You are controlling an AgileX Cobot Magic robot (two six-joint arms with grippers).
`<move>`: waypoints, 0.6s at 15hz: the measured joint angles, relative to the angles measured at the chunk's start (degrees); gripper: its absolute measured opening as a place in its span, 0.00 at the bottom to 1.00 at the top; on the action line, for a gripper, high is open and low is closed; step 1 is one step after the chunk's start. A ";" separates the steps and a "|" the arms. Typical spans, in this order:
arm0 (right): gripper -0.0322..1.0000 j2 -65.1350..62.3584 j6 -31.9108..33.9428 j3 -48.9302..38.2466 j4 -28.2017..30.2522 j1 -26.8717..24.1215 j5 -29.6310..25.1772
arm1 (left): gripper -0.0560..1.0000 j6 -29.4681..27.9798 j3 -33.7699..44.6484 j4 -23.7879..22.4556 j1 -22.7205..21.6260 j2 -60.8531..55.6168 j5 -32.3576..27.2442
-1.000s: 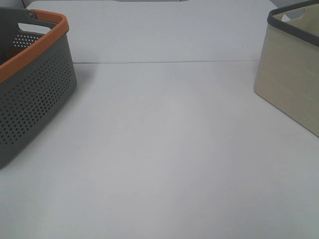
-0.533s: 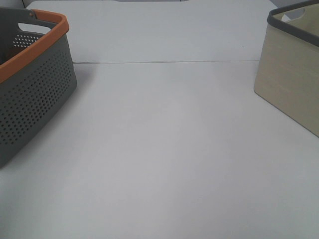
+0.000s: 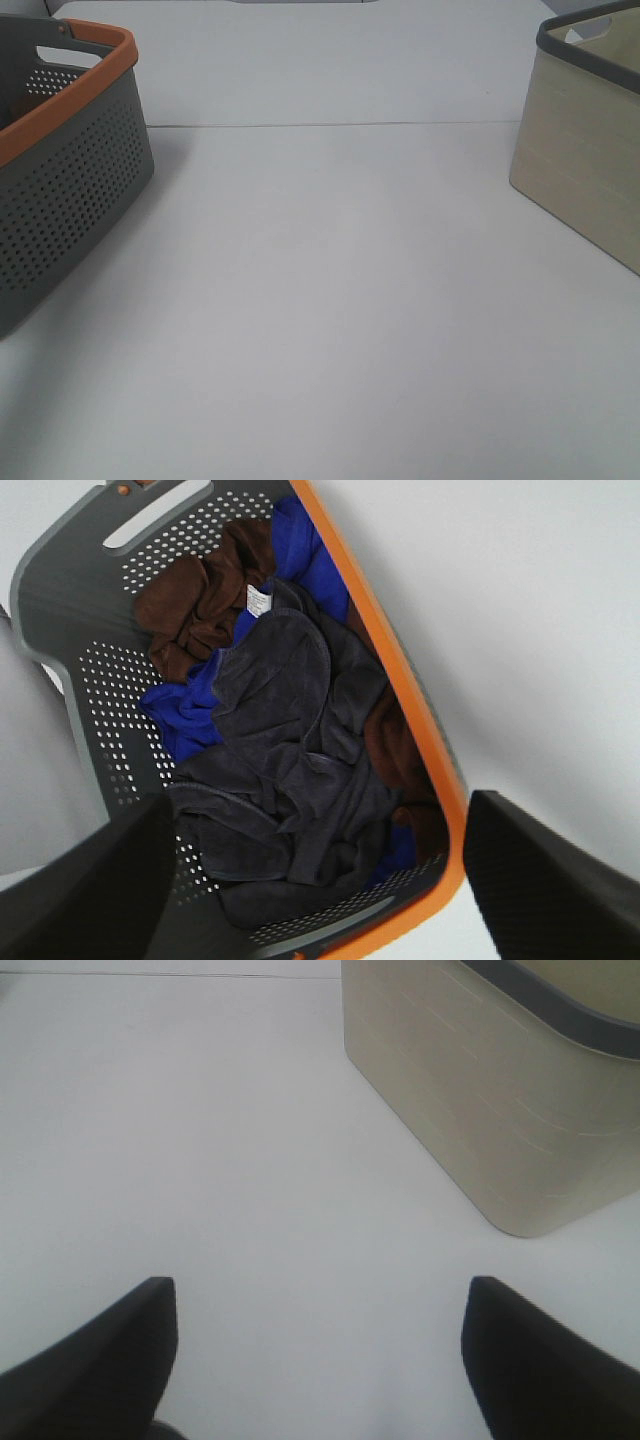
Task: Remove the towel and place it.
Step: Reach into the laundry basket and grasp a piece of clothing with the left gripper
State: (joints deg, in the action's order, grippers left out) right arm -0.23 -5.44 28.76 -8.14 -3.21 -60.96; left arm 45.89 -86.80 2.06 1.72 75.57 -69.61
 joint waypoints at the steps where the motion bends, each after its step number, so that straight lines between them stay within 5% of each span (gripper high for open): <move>1: 0.71 0.00 0.00 0.00 0.00 0.00 0.00 | 0.76 3.04 -0.86 -0.52 -0.92 3.38 0.06; 5: 0.71 0.00 0.00 0.00 0.00 0.00 0.00 | 0.76 8.54 -3.09 -2.06 -7.28 15.93 0.86; 9: 0.71 0.00 0.00 0.00 0.00 0.00 0.00 | 0.76 13.58 -8.25 -2.81 -9.28 29.28 9.00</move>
State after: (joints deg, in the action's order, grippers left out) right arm -0.23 -5.44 28.76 -8.14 -3.21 -60.96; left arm 59.47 -95.05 -0.74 -7.56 104.85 -60.62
